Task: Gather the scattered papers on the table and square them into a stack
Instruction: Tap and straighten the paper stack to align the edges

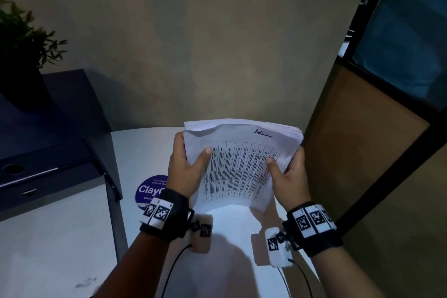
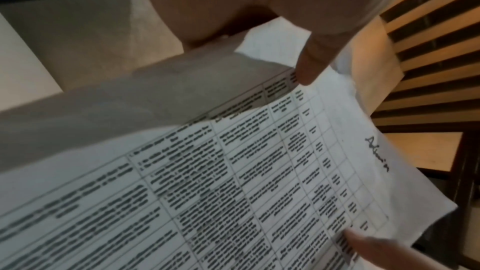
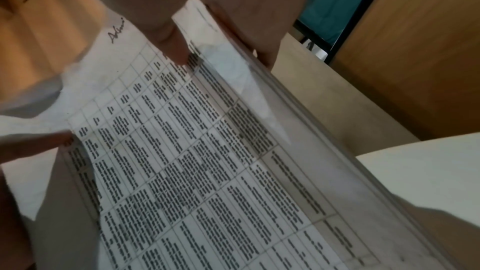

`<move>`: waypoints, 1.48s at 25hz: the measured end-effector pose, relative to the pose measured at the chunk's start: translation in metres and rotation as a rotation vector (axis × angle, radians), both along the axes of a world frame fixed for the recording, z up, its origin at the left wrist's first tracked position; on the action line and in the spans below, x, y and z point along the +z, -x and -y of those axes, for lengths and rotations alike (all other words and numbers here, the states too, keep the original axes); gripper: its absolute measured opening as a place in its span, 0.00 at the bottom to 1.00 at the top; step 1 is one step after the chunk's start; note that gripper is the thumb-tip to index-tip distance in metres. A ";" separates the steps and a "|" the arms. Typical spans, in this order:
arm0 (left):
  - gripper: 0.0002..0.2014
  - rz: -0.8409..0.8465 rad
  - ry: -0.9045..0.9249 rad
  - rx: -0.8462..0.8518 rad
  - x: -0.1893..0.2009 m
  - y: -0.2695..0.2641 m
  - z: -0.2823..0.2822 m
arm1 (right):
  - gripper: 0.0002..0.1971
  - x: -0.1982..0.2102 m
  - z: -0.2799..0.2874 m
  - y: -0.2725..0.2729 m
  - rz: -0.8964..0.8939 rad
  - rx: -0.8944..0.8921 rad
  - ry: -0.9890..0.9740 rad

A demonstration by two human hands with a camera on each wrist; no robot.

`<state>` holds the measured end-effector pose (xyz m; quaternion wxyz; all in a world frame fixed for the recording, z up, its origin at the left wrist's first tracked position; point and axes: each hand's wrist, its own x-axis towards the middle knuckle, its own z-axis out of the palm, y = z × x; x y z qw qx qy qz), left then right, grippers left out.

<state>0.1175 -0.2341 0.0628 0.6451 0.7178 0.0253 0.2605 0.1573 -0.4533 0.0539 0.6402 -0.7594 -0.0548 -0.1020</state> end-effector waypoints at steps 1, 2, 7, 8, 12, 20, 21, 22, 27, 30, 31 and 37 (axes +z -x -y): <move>0.18 0.009 -0.008 -0.007 0.004 -0.002 -0.001 | 0.24 0.002 0.000 -0.001 -0.020 0.007 0.008; 0.17 0.016 -0.004 -0.014 0.006 -0.004 -0.001 | 0.26 0.005 0.000 0.000 -0.013 -0.005 0.013; 0.15 0.034 0.025 -0.003 0.001 -0.009 -0.001 | 0.36 0.064 -0.025 0.025 0.659 -0.142 0.191; 0.15 0.044 0.035 -0.005 0.003 -0.008 0.000 | 0.35 0.081 -0.039 0.032 0.788 -0.114 0.323; 0.13 0.091 -0.018 -0.016 0.006 -0.008 0.001 | 0.39 0.105 -0.096 0.039 0.752 0.135 0.966; 0.13 0.059 -0.056 0.012 0.001 -0.014 -0.003 | 0.31 0.088 -0.100 0.022 0.708 0.181 1.138; 0.14 0.061 -0.041 -0.002 0.001 -0.014 -0.003 | 0.27 0.092 -0.094 0.018 0.709 0.158 1.132; 0.15 0.066 -0.019 -0.017 0.000 -0.014 -0.004 | 0.23 0.097 -0.087 0.013 0.690 0.138 1.130; 0.17 0.072 0.051 -0.086 0.003 -0.010 -0.004 | 0.14 0.115 -0.056 -0.013 0.594 0.203 1.088; 0.11 0.167 0.003 -0.073 0.022 -0.007 -0.004 | 0.16 0.110 -0.057 -0.017 0.644 0.243 1.034; 0.07 0.186 -0.006 -0.038 0.028 -0.008 -0.004 | 0.17 0.109 -0.058 -0.018 0.653 0.245 1.033; 0.04 0.162 -0.041 0.081 0.041 -0.015 -0.001 | 0.15 0.113 -0.042 -0.021 0.622 0.233 1.064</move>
